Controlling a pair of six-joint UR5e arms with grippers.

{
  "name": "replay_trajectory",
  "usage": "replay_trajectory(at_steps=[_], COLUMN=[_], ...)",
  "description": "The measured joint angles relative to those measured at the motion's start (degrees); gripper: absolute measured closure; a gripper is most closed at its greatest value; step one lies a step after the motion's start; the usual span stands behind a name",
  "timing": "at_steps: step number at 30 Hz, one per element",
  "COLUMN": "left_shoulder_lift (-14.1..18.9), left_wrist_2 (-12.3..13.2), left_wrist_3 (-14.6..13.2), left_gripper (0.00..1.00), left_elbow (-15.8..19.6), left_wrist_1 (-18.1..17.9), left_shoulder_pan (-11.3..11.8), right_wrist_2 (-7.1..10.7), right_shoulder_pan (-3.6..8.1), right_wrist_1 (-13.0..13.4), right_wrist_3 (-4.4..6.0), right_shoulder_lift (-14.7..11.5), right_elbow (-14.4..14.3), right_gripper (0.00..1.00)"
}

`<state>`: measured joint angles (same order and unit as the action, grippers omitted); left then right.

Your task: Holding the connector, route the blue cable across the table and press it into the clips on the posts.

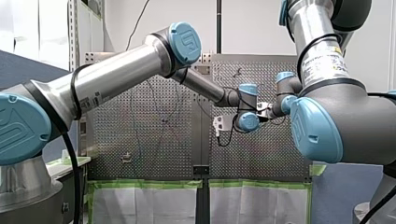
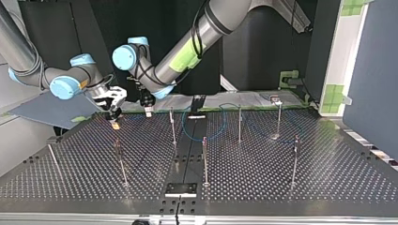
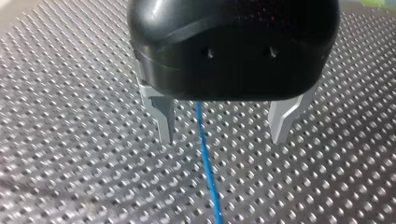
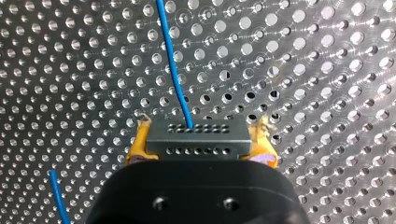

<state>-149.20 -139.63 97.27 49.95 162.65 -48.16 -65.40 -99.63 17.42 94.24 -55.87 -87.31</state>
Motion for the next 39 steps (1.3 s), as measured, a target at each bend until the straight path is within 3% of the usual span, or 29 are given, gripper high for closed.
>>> replay_trajectory(at_steps=[8, 21, 22, 23, 24, 26, 27, 29, 39], left_shoulder_lift=[-3.82, -4.36, -4.36, -4.37, -4.37, -4.37, -4.37, -4.37, -4.37], left_wrist_2=[-0.15, -0.13, -0.16, -0.2, -0.23, -0.29, -0.3, -0.32, 0.11], left_wrist_3=[0.1, 0.19, 0.22, 0.24, 0.25, 0.24, 0.23, 0.18, -0.12], left_gripper=[0.0, 0.0, 0.08, 0.26, 0.26, 0.74, 0.74, 1.0, 1.0], left_elbow=[-4.2, -9.51, -9.52, -9.46, -9.37, -9.12, -9.0, -8.74, -8.5], left_wrist_1=[0.25, 0.14, 0.14, 0.14, 0.15, 0.2, 0.25, 0.5, 1.78], left_shoulder_pan=[1.85, 2.24, 2.21, 2.19, 2.19, 2.19, 2.19, 2.18, 2.02], right_wrist_2=[-0.01, -0.08, -0.08, -0.08, -0.08, -0.08, -0.08, -0.08, 0.0], right_shoulder_pan=[0.0, 0.0, 0.0, 0.0, 0.0, 0.0, 0.0, 0.0, 0.1], right_wrist_1=[0.0, 0.08, 0.09, 0.09, 0.09, 0.09, 0.09, 0.09, 0.01], right_wrist_3=[0.0, 0.0, 0.0, 0.0, 0.0, 0.0, 0.0, 0.0, 0.0], right_shoulder_lift=[0.0, 0.02, 0.02, 0.02, 0.02, 0.02, 0.03, 0.03, 0.01], right_elbow=[0.01, 0.02, 0.01, 0.01, 0.03, 0.03, 0.03, 0.03, 0.02], right_gripper=[1.0, 1.0, 1.0, 1.0, 1.0, 1.0, 1.0, 1.0, 1.0])
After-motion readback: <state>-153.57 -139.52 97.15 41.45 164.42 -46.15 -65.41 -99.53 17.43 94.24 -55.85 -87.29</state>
